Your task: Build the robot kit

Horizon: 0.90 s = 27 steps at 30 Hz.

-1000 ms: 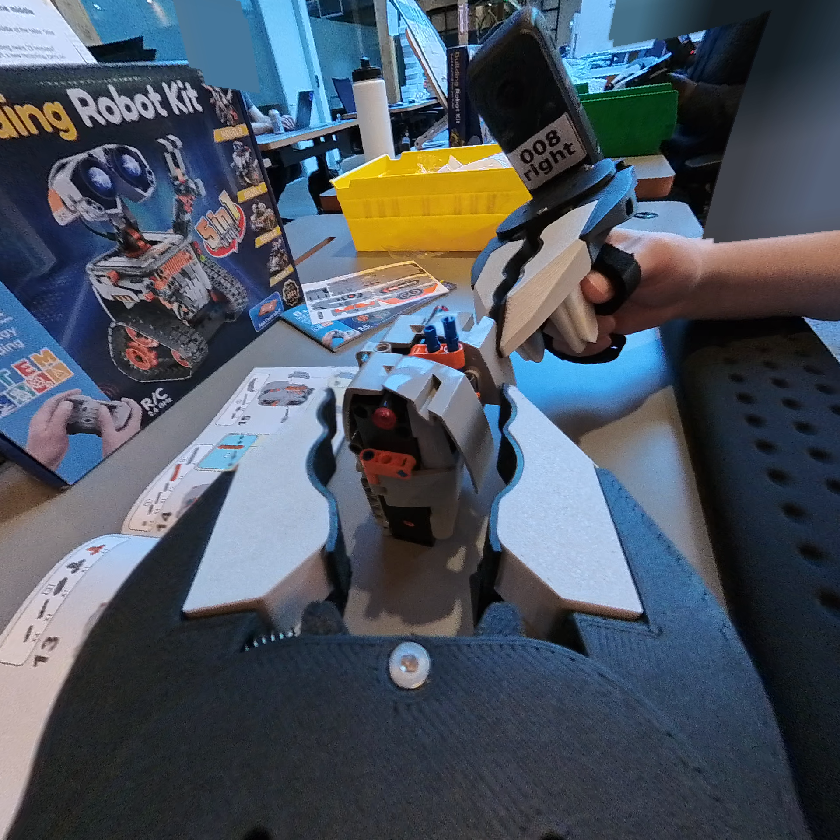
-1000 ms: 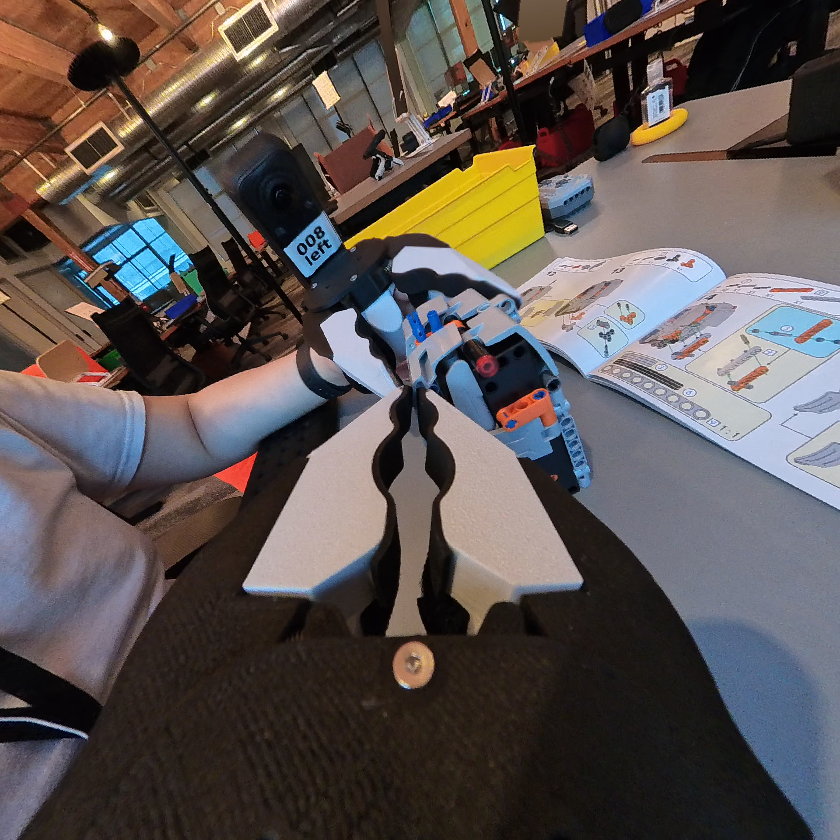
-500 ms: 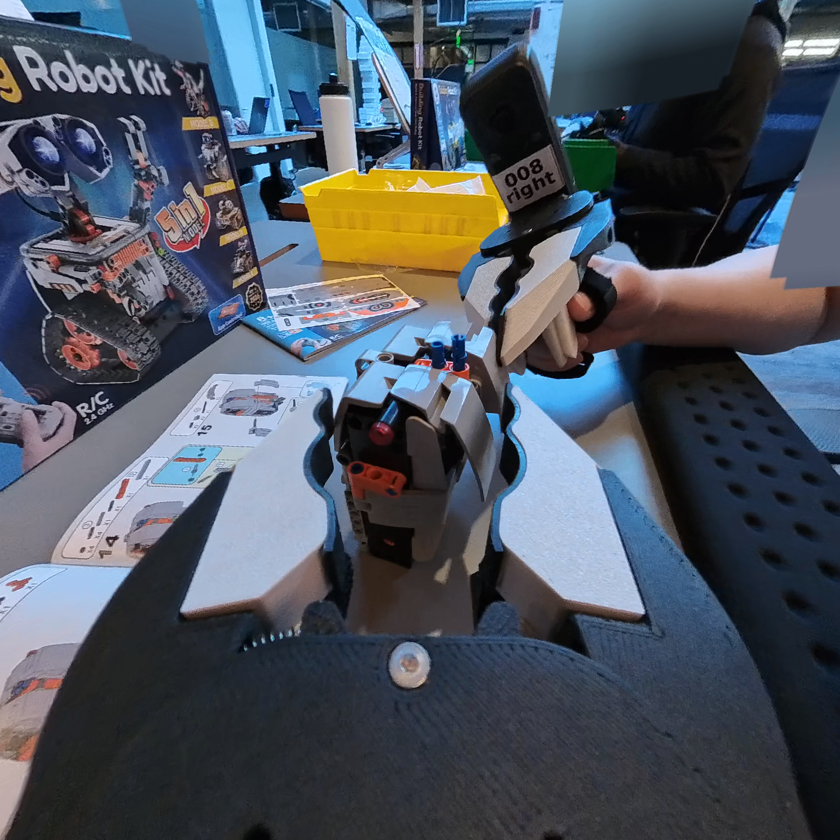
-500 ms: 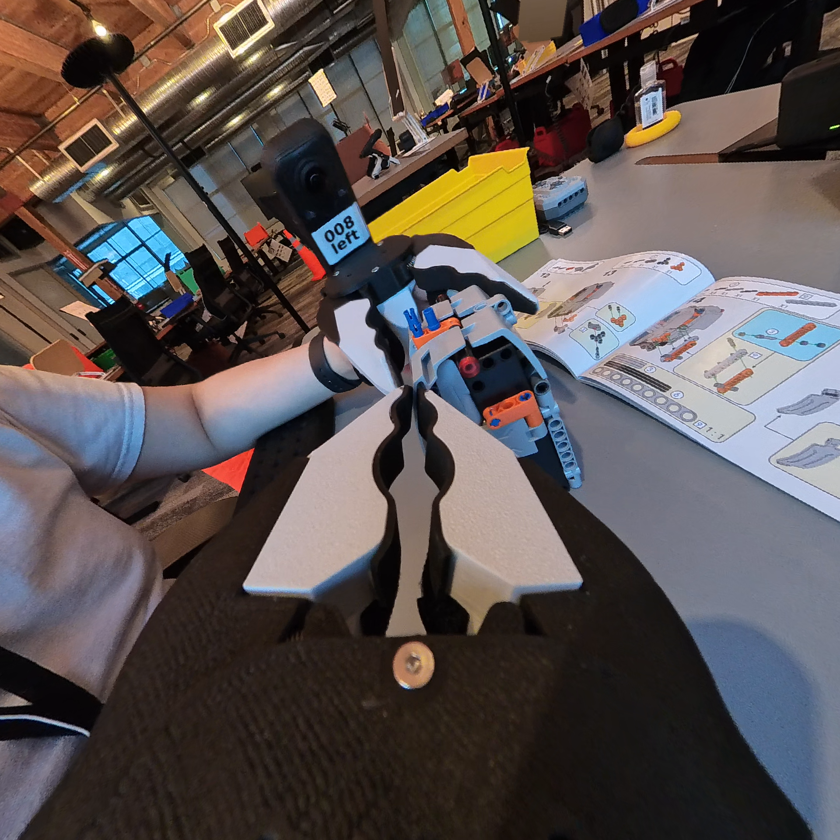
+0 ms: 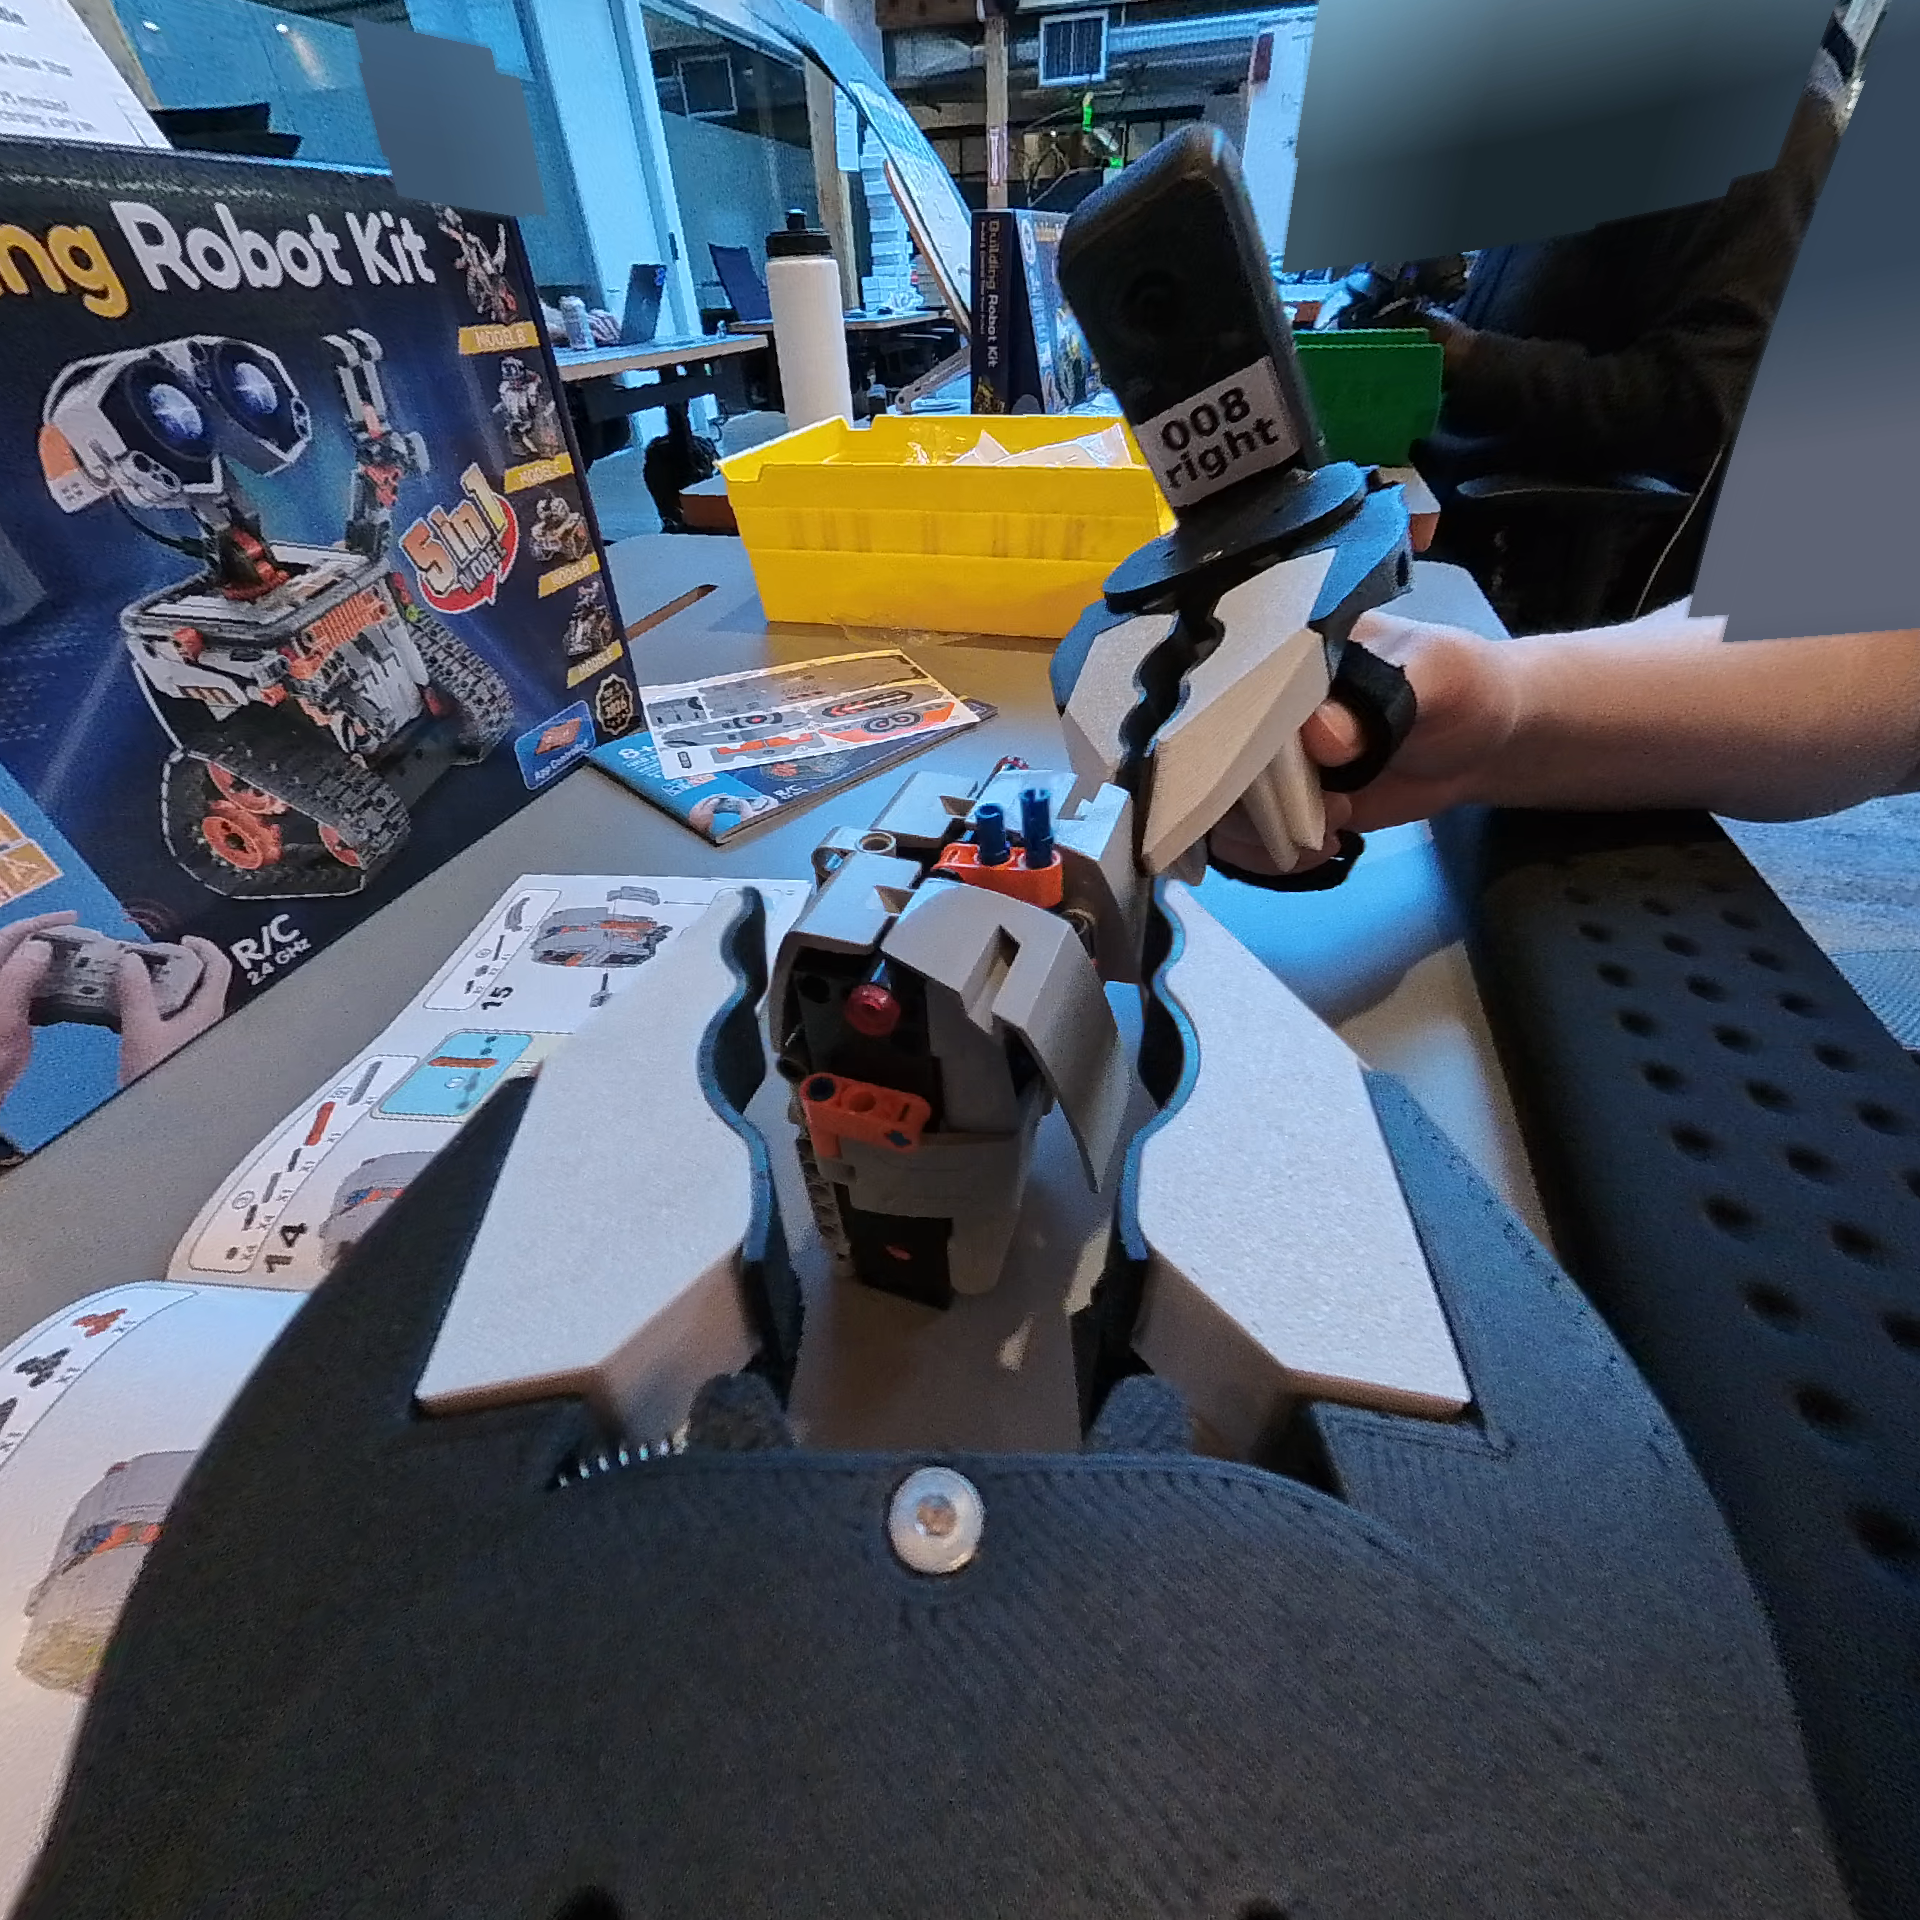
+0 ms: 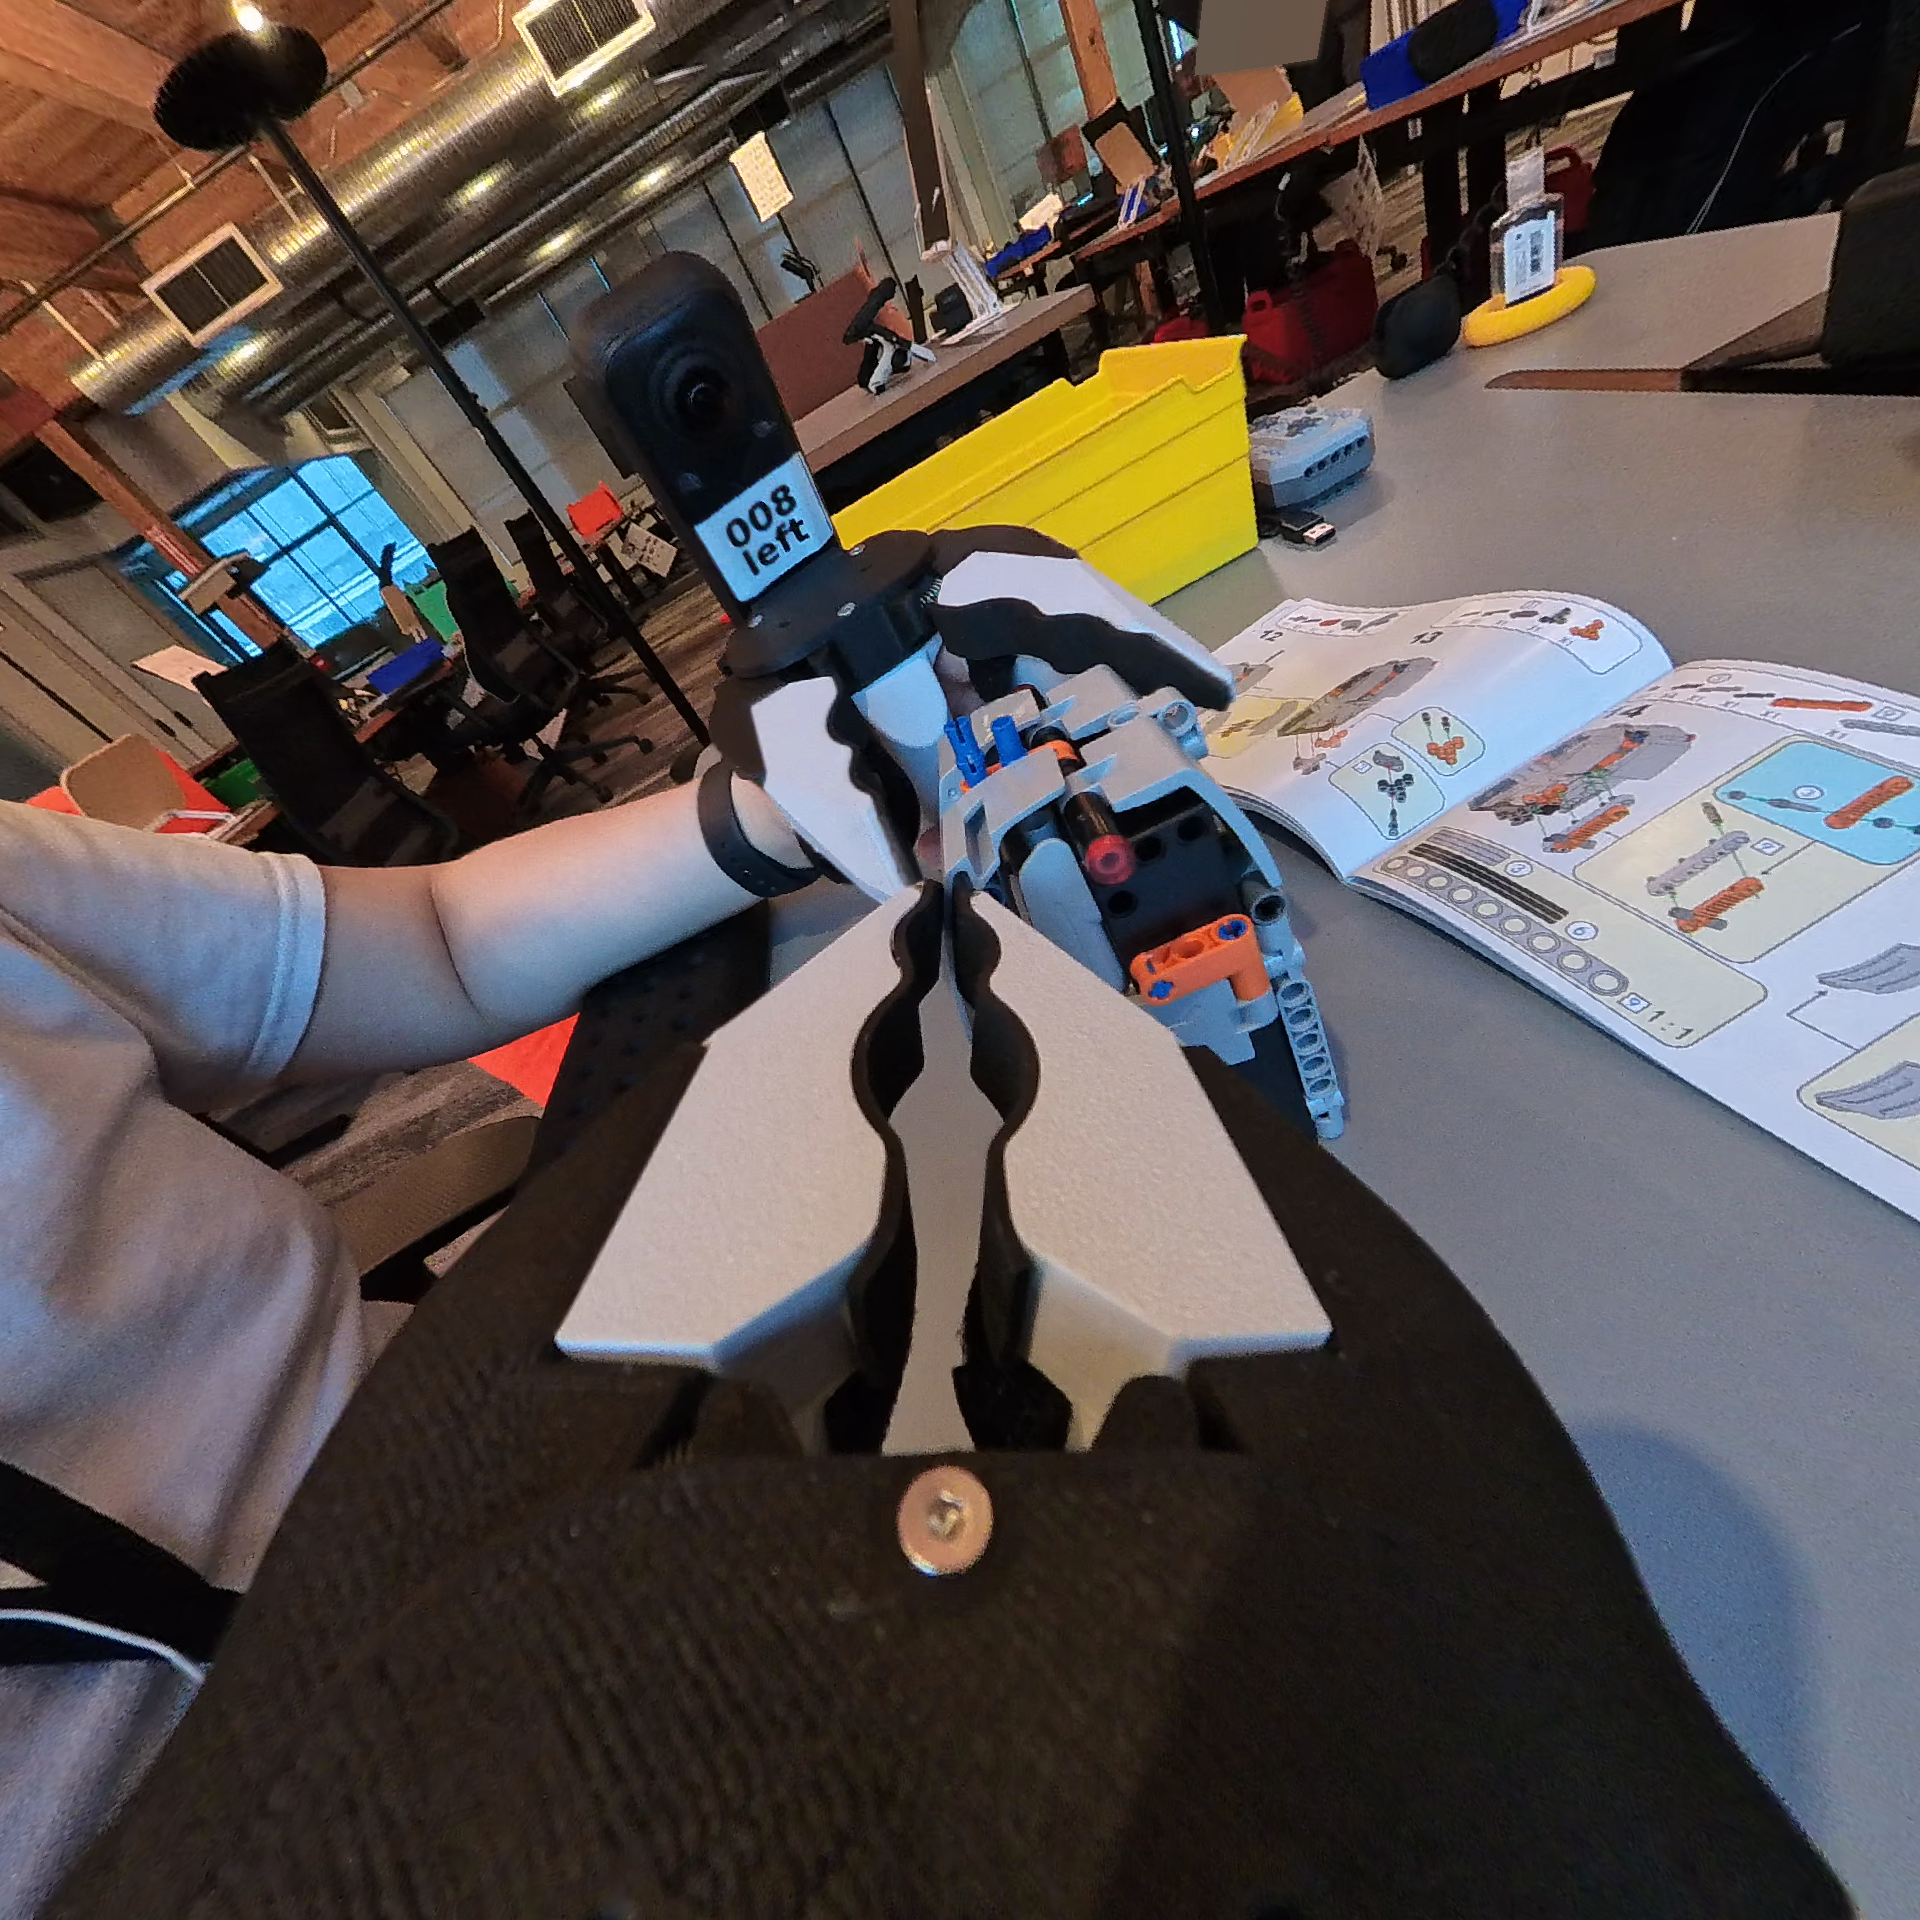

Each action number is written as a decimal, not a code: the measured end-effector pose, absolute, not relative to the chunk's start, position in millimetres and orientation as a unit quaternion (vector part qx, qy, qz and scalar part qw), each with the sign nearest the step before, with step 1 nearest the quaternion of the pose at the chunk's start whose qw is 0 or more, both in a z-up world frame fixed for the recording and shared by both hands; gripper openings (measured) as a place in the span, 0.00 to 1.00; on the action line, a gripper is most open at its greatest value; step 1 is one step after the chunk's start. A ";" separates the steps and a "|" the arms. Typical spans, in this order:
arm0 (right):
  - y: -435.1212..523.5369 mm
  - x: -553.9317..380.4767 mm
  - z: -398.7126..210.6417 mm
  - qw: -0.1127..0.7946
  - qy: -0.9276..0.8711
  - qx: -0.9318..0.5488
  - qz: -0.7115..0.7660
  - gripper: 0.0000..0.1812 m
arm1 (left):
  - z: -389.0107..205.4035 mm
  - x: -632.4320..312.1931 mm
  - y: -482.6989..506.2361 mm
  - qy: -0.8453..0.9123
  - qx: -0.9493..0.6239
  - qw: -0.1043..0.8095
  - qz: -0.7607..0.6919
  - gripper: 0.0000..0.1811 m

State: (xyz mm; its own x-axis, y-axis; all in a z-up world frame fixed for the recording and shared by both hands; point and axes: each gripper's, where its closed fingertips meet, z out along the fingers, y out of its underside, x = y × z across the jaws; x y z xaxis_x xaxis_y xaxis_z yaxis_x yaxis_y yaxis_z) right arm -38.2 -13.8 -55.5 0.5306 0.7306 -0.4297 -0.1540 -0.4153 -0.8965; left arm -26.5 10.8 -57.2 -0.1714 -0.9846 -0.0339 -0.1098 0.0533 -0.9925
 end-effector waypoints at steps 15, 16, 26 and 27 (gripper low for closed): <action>-9.5 -32.4 -55.7 0.504 -0.185 -0.718 0.444 0.00 | -61.3 -18.5 12.8 0.588 -0.461 0.416 -0.518 0.38; -9.0 -31.8 -55.3 0.507 -0.184 -0.718 0.440 0.00 | -61.2 -18.3 13.1 0.584 -0.464 0.415 -0.521 0.39; -8.6 -29.4 -56.2 0.516 -0.179 -0.719 0.430 0.01 | -61.0 -18.3 13.0 0.582 -0.467 0.431 -0.508 0.37; -8.6 -29.2 -56.1 0.517 -0.180 -0.719 0.428 0.01 | -61.0 -18.3 13.1 0.581 -0.466 0.432 -0.509 0.37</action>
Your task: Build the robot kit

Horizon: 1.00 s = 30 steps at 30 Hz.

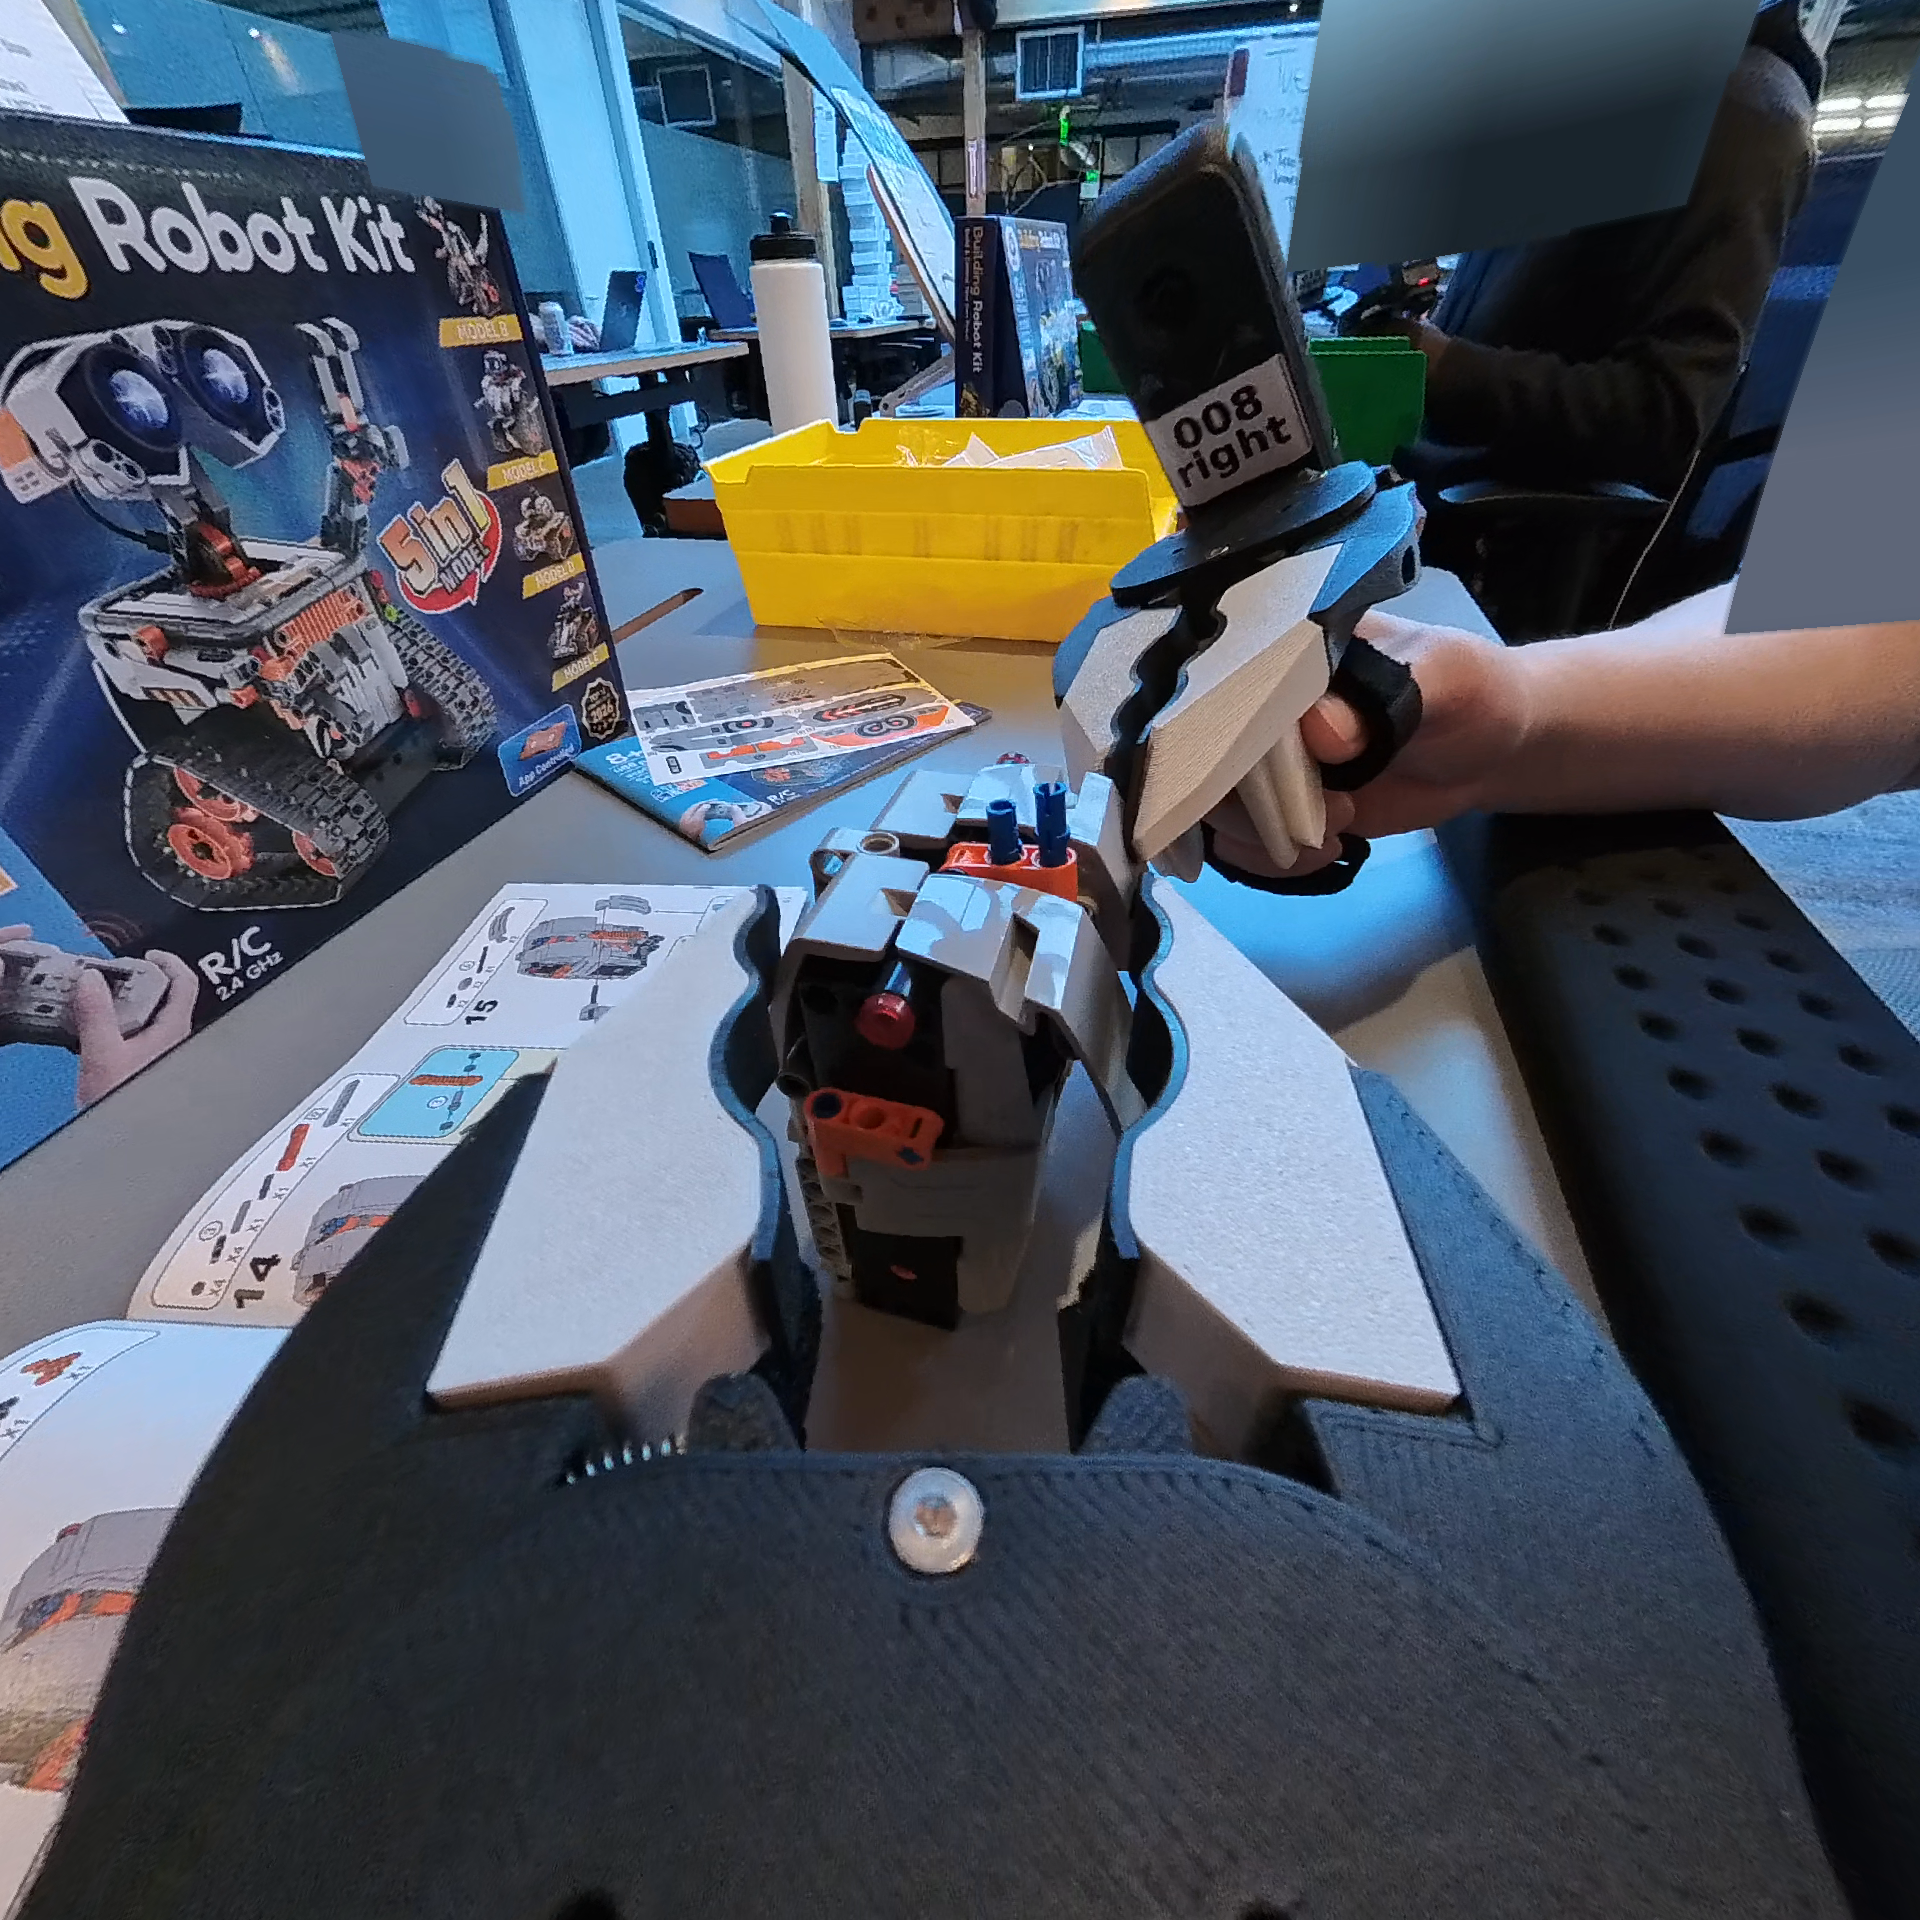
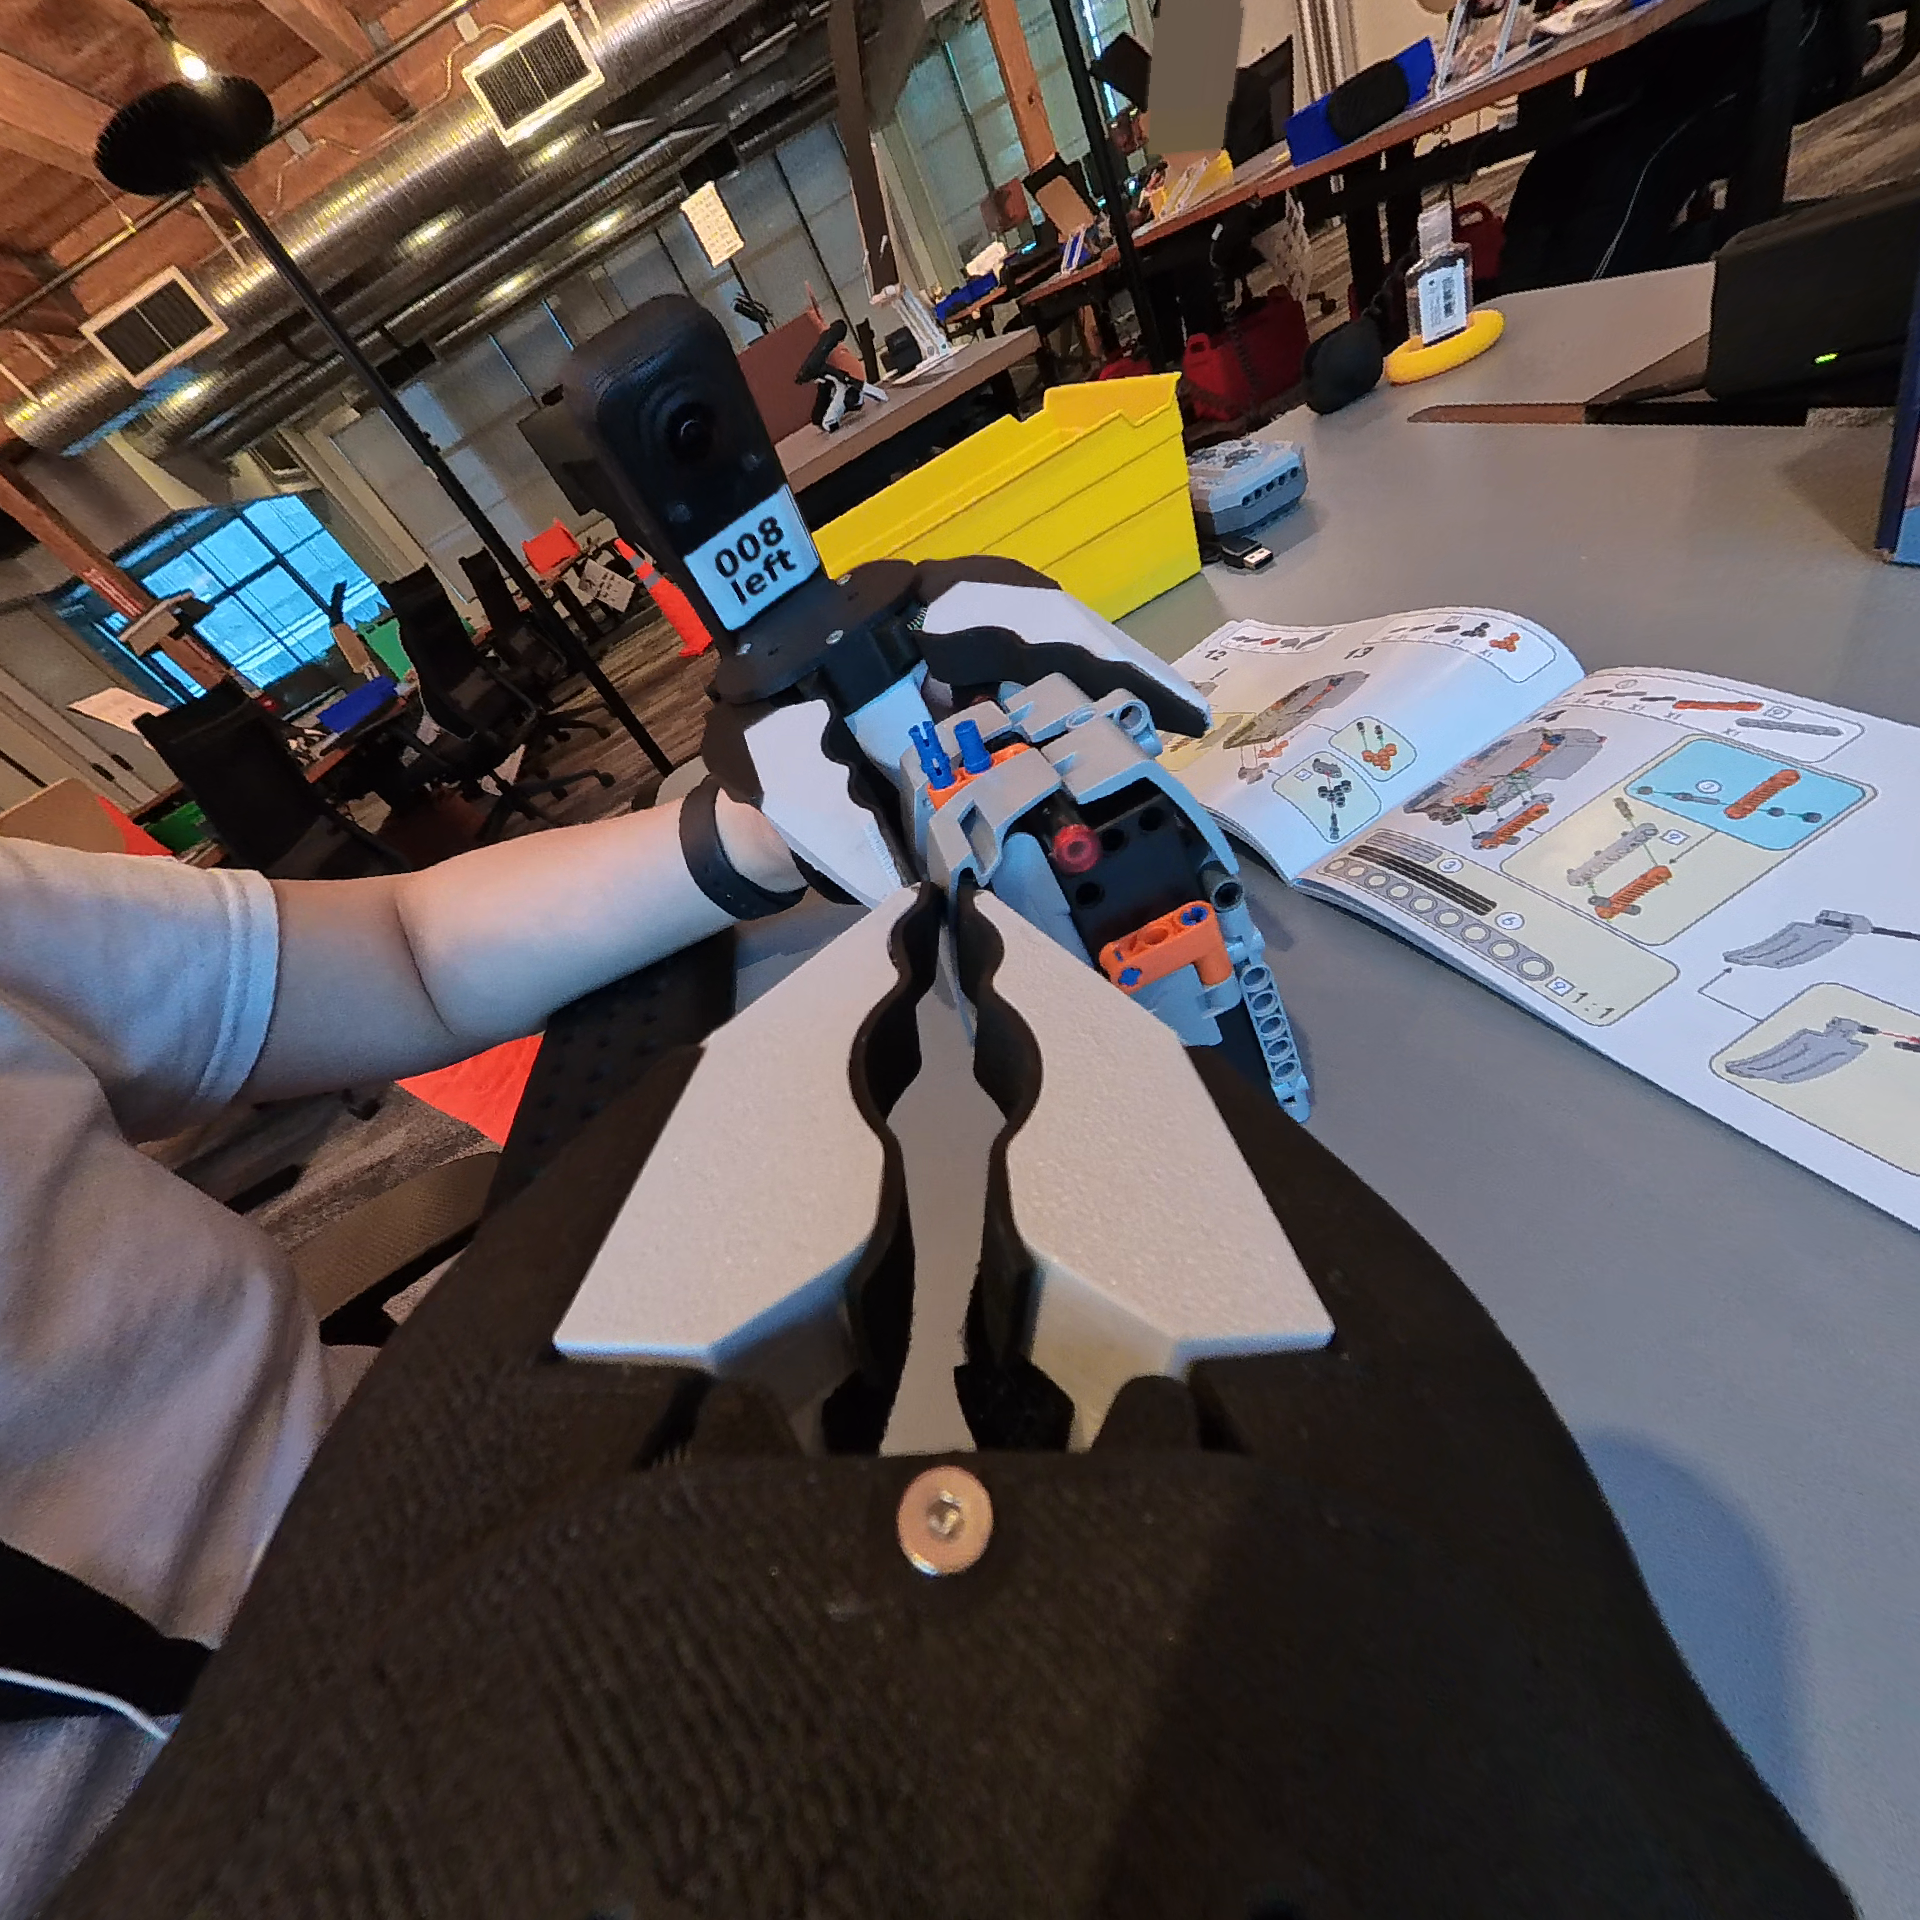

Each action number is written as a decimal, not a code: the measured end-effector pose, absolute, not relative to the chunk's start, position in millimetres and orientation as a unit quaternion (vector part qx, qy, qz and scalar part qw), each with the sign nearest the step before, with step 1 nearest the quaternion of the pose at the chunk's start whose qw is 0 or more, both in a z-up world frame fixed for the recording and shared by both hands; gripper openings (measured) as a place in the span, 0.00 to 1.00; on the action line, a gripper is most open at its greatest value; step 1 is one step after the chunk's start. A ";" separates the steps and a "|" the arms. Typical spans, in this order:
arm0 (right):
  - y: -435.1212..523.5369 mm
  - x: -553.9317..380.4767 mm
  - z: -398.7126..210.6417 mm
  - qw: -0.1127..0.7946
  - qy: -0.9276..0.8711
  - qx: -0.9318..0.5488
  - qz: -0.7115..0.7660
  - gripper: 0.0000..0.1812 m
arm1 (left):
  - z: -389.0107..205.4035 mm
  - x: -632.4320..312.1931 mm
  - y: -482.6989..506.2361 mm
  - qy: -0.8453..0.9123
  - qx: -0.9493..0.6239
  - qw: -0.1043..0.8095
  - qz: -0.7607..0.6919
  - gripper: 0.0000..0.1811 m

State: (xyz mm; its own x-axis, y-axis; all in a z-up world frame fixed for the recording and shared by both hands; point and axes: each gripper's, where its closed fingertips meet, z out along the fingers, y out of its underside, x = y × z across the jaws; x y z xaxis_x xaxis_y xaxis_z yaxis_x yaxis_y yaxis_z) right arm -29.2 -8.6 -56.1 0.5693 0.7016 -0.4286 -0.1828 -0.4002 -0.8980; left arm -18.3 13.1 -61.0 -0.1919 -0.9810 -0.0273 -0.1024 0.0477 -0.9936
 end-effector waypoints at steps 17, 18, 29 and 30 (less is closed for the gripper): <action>-15.9 -18.1 -49.5 0.565 -0.262 -0.714 0.321 0.12 | -60.6 -17.1 14.6 0.576 -0.467 0.442 -0.505 0.36; -15.3 -15.9 -48.2 0.575 -0.268 -0.712 0.301 0.16 | -60.6 -17.0 14.5 0.575 -0.467 0.443 -0.504 0.36; 9.0 -40.8 -50.4 0.626 -0.477 -0.603 -0.133 0.42 | -60.5 -16.4 14.9 0.570 -0.476 0.445 -0.501 0.35; 9.2 -42.1 -55.3 0.616 -0.476 -0.618 -0.111 0.37 | -60.6 -16.6 14.8 0.570 -0.477 0.445 -0.500 0.35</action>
State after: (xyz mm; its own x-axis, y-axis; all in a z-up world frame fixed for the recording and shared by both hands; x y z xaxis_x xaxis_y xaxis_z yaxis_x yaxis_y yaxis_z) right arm -42.1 9.2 -55.3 0.5229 0.4503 0.7237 0.7250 0.2115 -0.6554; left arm -16.6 14.8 -60.6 -0.1495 -0.9883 -0.0312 -0.0990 0.0463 -0.9940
